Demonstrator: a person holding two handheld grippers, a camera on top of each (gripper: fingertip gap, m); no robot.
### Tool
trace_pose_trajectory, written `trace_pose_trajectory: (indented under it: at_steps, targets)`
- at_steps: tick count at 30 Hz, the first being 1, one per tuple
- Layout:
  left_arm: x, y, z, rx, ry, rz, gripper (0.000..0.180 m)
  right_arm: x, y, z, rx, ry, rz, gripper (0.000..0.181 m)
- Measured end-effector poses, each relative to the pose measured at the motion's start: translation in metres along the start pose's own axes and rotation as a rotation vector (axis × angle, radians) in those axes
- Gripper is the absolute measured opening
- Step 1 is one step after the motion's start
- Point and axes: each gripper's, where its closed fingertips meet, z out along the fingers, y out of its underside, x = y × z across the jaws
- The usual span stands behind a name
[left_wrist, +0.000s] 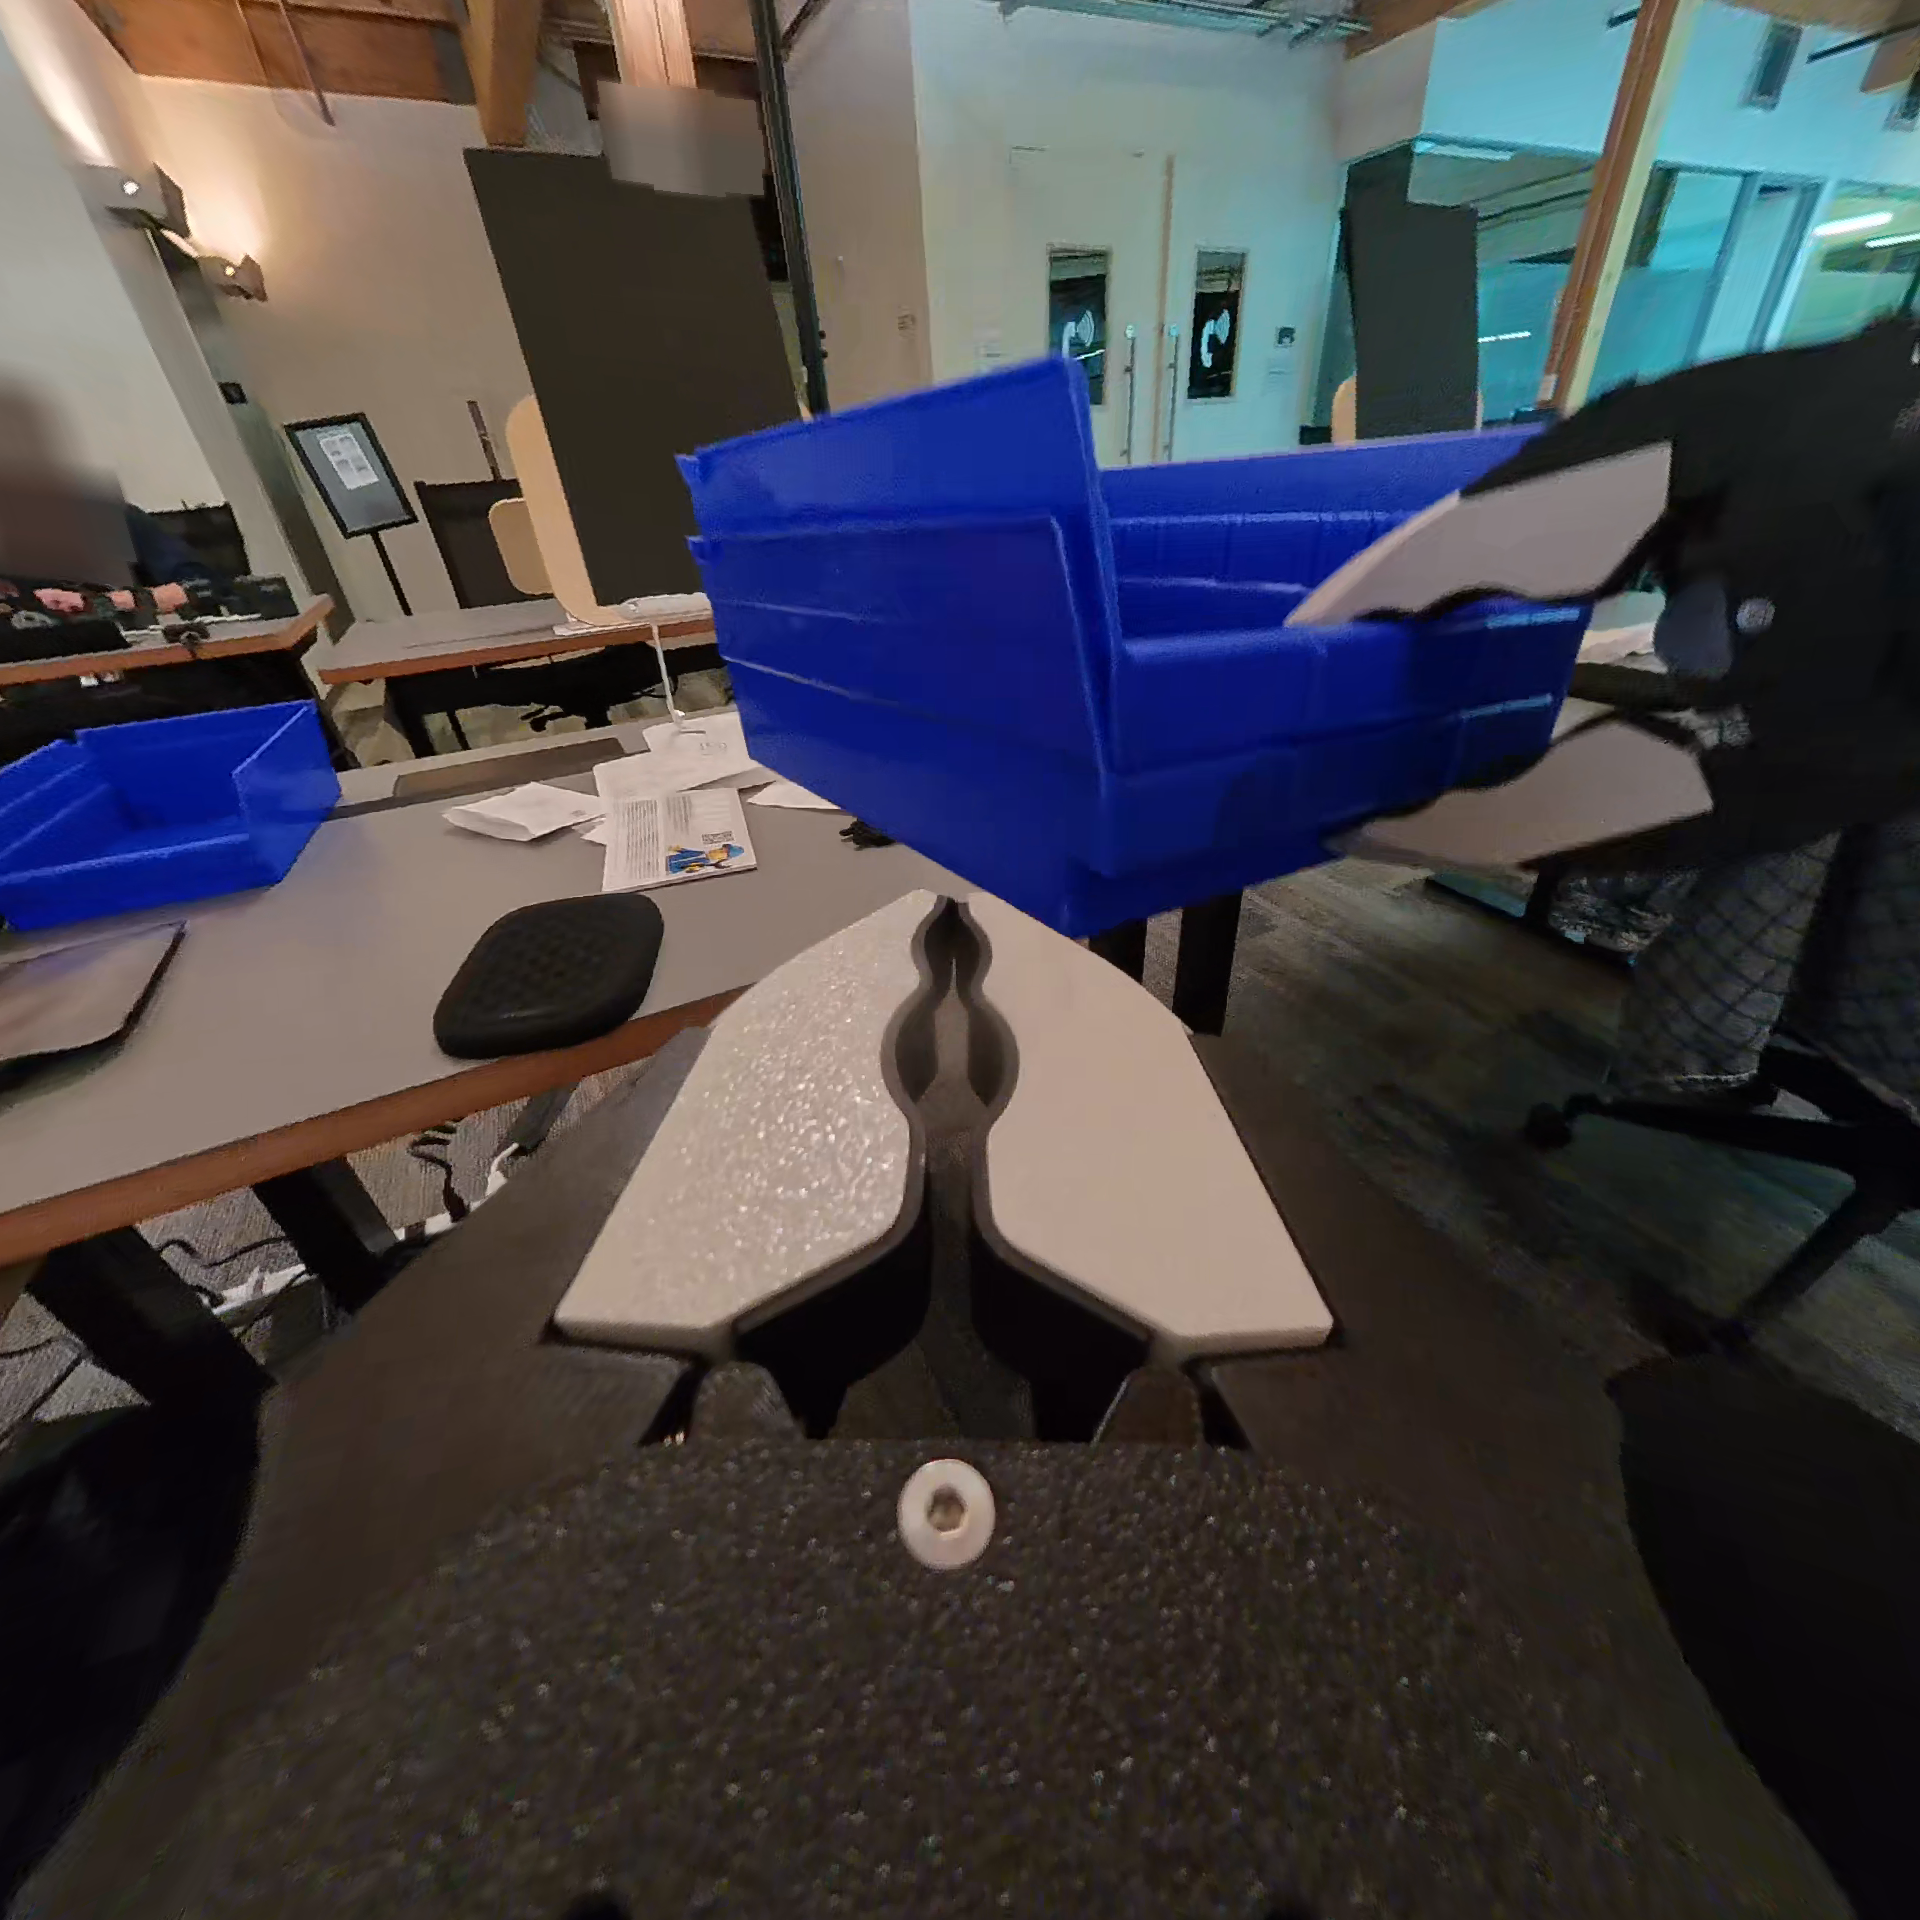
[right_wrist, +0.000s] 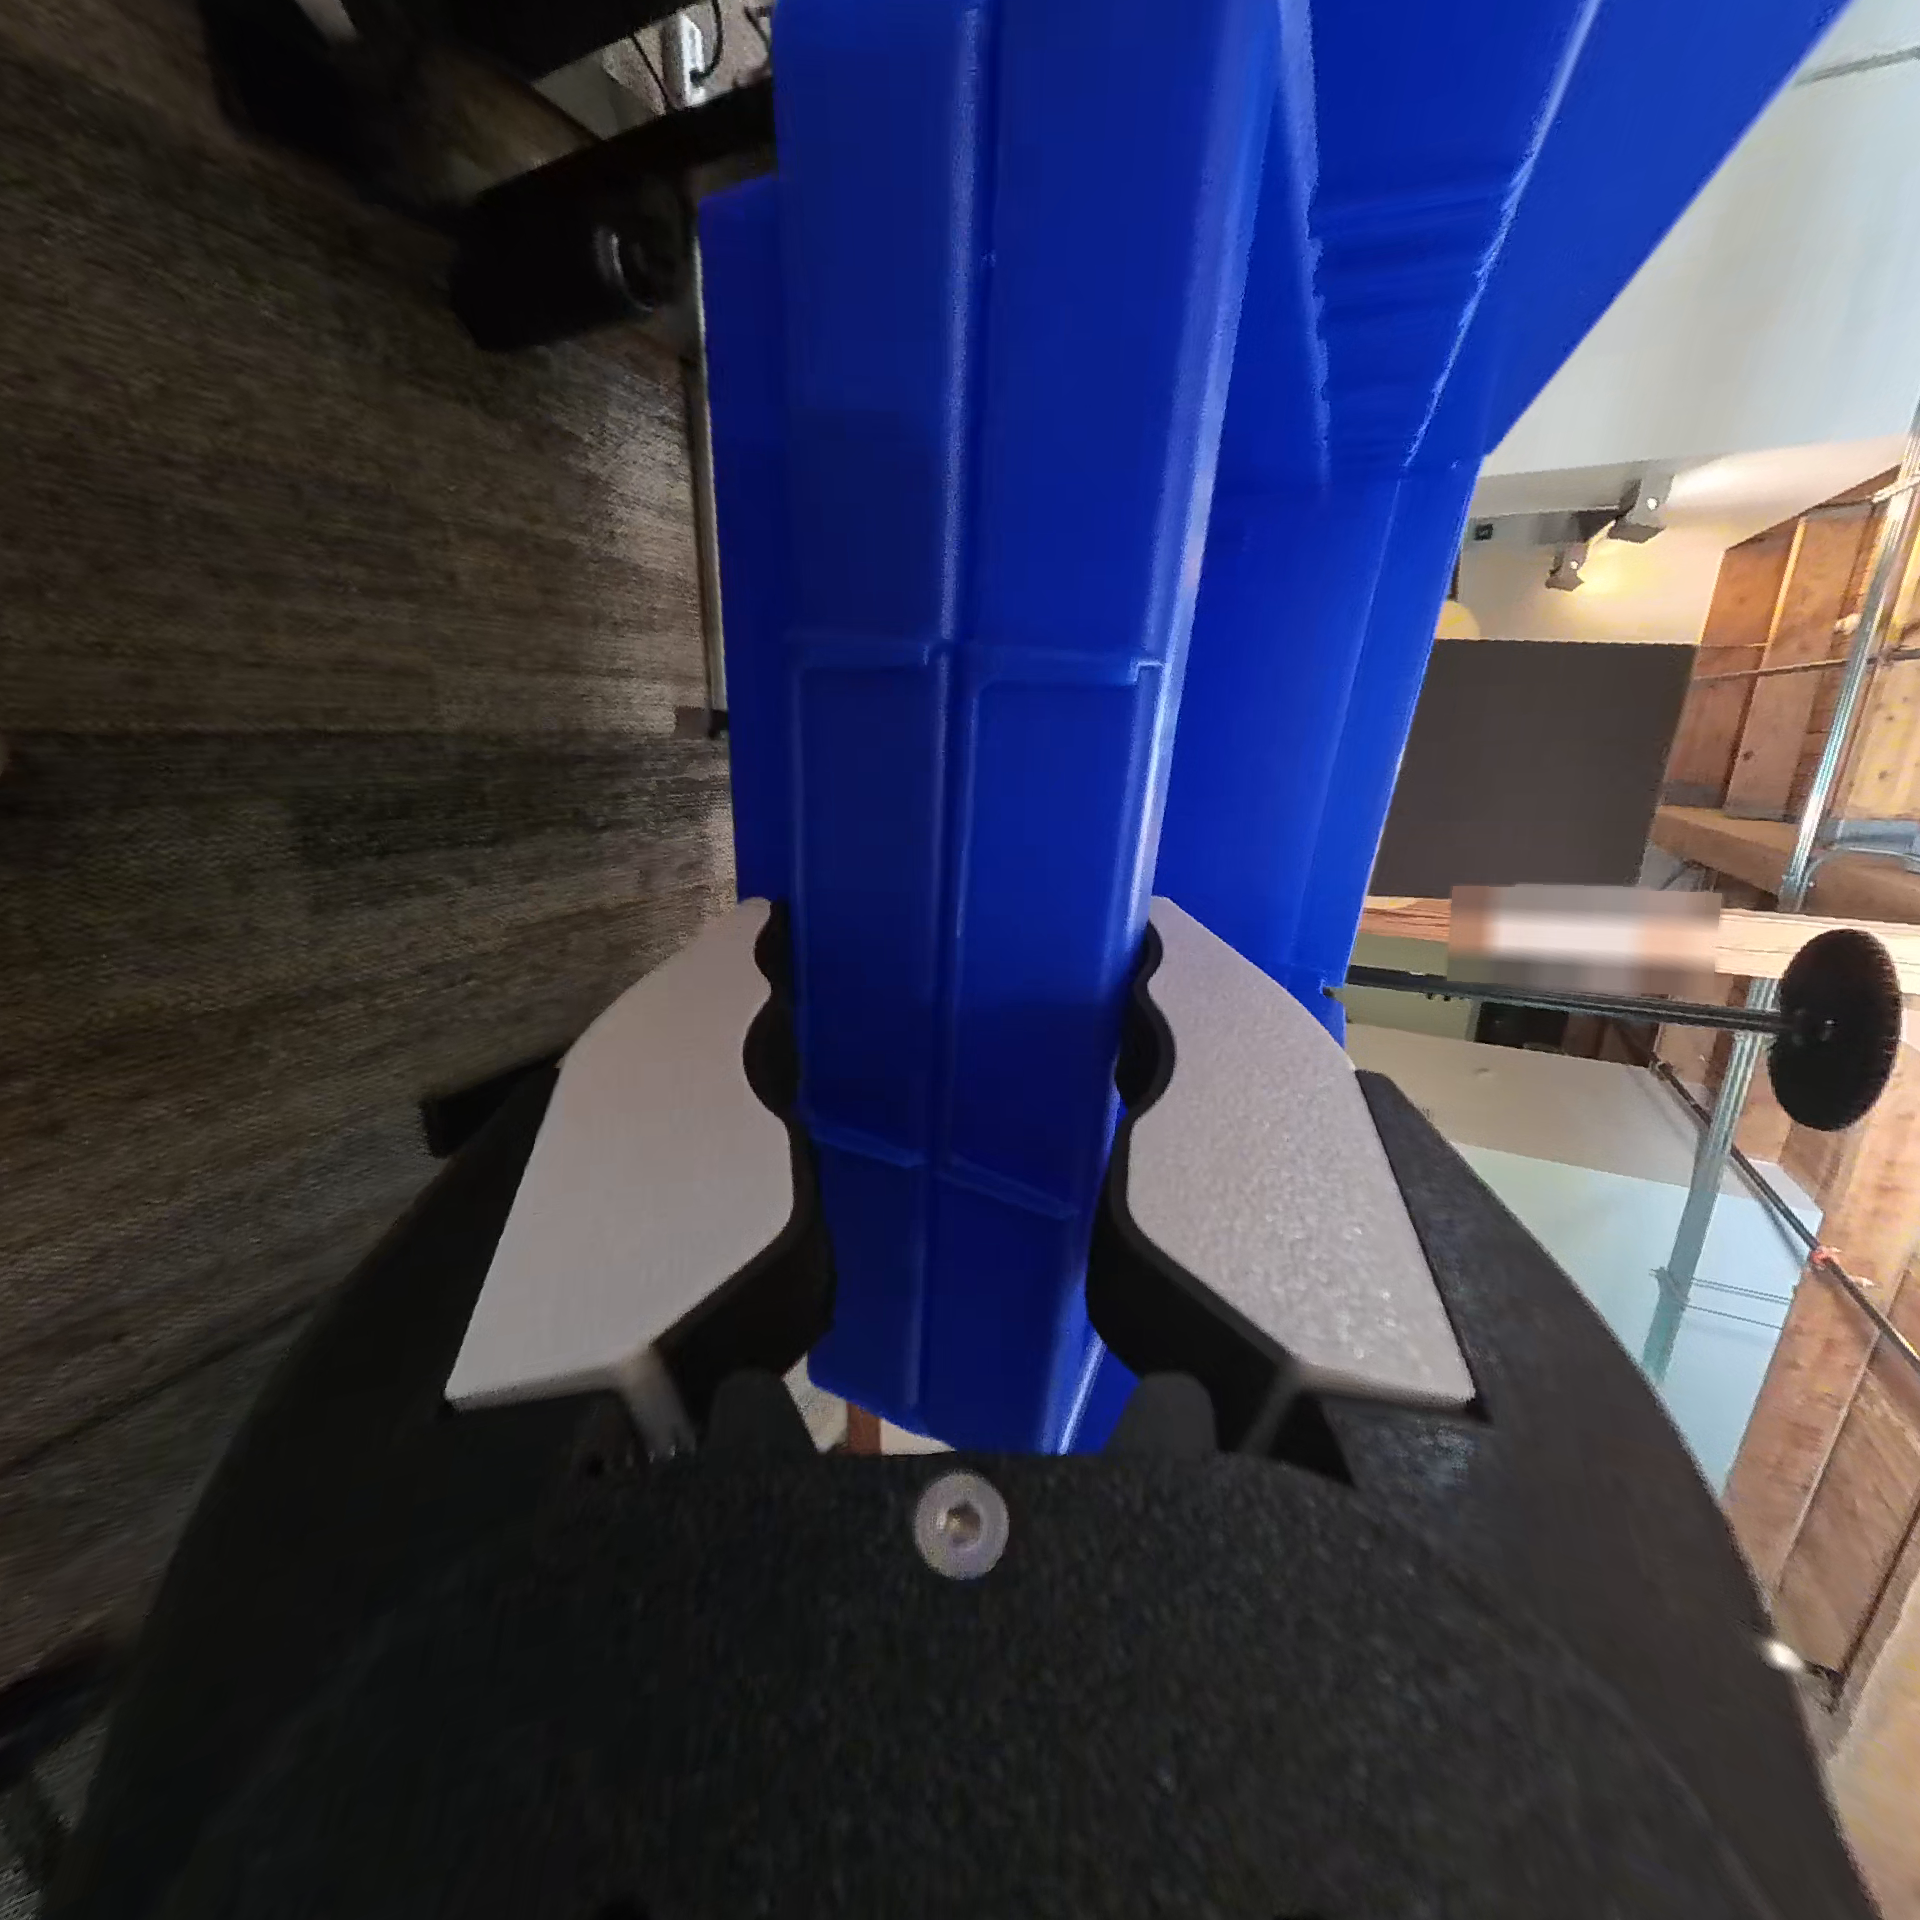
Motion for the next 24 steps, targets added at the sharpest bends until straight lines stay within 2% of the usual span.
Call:
trace_pose_trajectory:
  at_steps: [8, 16, 24]
  targets:
    - [0.027, -0.006, -0.024, 0.042, -0.115, -0.023, 0.000, -0.021, 0.008, 0.004, 0.052, 0.002, 0.006, 0.060]
    - [0.028, 0.030, -0.024, 0.004, -0.210, -0.086, 0.000, -0.029, -0.015, 0.052, 0.108, -0.005, -0.025, 0.060]
    - [-0.036, 0.078, 0.025, -0.065, -0.222, -0.031, 0.000, -0.055, -0.022, 0.134, 0.161, -0.075, 0.009, 0.060]
